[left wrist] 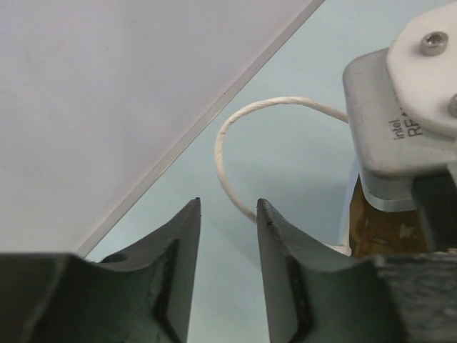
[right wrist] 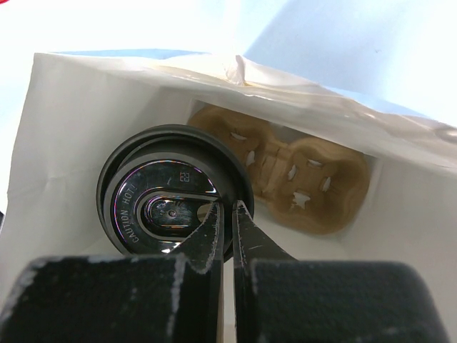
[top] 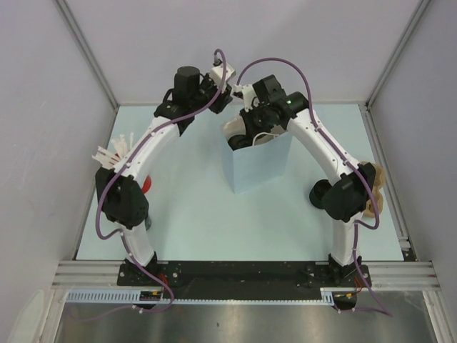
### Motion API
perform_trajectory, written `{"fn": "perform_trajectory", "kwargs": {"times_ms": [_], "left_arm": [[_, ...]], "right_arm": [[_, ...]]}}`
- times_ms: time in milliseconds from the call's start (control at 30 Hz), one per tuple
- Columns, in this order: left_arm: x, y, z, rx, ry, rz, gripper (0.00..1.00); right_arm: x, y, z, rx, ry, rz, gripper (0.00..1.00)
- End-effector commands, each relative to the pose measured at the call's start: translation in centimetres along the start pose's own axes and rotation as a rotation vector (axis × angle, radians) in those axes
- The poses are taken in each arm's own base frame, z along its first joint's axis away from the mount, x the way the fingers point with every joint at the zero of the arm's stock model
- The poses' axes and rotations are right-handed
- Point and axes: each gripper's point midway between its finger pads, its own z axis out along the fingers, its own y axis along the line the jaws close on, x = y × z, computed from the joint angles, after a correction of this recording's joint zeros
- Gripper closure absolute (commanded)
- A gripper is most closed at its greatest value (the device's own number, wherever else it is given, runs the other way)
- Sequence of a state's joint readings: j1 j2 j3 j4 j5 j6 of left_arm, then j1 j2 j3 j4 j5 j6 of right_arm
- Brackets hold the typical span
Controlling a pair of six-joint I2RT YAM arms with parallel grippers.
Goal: Pack the takeout coffee
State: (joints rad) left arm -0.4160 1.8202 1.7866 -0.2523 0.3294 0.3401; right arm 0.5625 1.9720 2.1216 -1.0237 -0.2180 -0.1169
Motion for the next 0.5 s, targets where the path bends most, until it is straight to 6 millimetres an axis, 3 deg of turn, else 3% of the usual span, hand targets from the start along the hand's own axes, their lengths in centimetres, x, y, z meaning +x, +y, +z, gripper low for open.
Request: {"fn": "perform_trajectory", "kwargs": {"times_ms": [0, 167, 233, 267, 300, 467], "left_arm": [[-2.8, 0.9, -0.1, -0.005, -0.085, -0.016, 0.62], [-2.3, 1.0, -0.1, 0.008, -0.084, -0.046, 0.68], [-2.5, 0.5, -0.3, 0.039, -0.094, -0.062, 0.6], [-2.5, 0.7, -0.5, 0.044, -0.099, -0.073, 0.41], [-2.7, 0.7, -0.6, 0.051, -0.107, -0.082, 0.37], [-2.9, 0.0, -0.8, 0.124, -0.127, -0.12, 0.34]], "right_arm": [[-0.2, 0.1, 0.3, 0.009, -0.001, -0.02, 1.0], [0.2, 0.2, 0.7, 0.019, 0.017, -0.025, 1.0], [0.4, 0.2, 0.8, 0.019, 0.023, -0.025, 1.0], [0.4, 0.2, 0.8, 0.021, 0.023, -0.025, 1.0], [0.3, 0.2, 0.8, 0.023, 0.02, -0.026, 1.0], [0.5, 0.1, 1.0, 0.024, 0.027, -0.027, 1.0]]}}
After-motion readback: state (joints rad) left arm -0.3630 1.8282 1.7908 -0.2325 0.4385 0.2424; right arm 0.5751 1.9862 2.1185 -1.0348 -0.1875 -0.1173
